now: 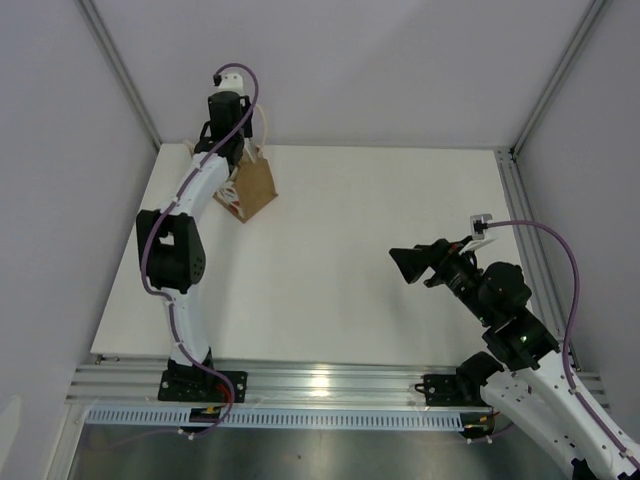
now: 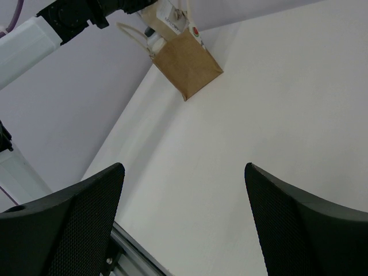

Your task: Place the personal care products into the canvas bag

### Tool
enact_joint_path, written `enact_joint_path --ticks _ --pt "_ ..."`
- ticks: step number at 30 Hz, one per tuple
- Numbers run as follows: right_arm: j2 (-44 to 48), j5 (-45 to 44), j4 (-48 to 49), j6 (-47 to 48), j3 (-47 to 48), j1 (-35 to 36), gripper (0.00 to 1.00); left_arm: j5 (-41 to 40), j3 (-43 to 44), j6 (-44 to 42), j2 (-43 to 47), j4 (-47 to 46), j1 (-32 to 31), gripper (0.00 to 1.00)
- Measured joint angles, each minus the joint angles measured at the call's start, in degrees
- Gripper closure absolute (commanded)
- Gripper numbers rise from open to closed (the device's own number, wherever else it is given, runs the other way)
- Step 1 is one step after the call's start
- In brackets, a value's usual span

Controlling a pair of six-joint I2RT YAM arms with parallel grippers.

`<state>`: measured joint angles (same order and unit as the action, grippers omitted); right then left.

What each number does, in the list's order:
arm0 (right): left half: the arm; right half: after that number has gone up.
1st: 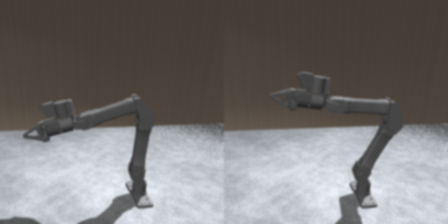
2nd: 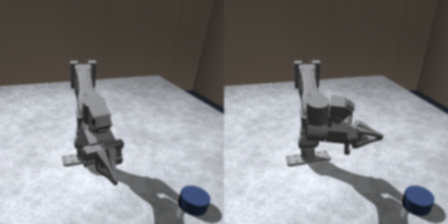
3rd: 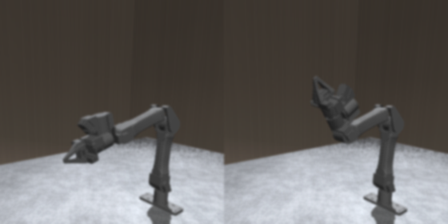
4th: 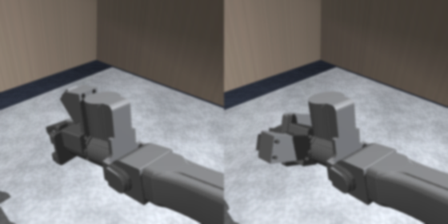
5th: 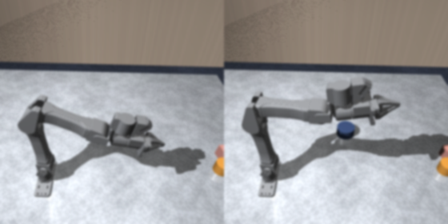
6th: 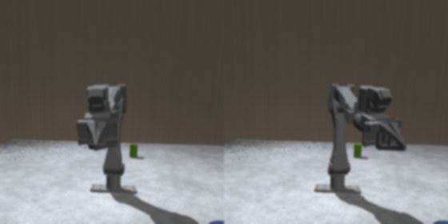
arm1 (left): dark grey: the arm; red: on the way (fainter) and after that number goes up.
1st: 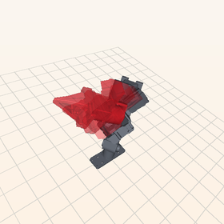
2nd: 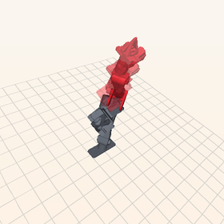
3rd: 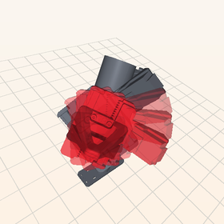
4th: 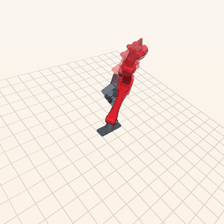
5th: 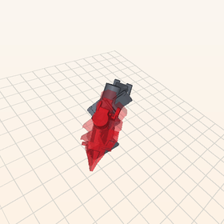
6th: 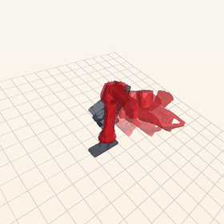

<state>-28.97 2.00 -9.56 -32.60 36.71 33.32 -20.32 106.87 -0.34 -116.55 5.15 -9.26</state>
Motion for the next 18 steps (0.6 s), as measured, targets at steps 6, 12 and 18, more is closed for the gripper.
enact_joint_path --ticks 6,12,18 --pt "-0.07 -0.07 -0.02 0.00 0.00 0.00 0.11 -0.11 -3.41 0.55 0.00 1.40 -0.11 1.00" --pt "-0.04 -0.09 -0.04 0.00 0.00 0.00 0.11 -0.57 -3.58 2.16 0.85 -0.31 0.02 0.90" --pt "0.00 -0.07 -0.07 0.00 0.00 0.09 0.11 -0.48 -3.56 3.32 2.75 -0.39 0.02 0.75"
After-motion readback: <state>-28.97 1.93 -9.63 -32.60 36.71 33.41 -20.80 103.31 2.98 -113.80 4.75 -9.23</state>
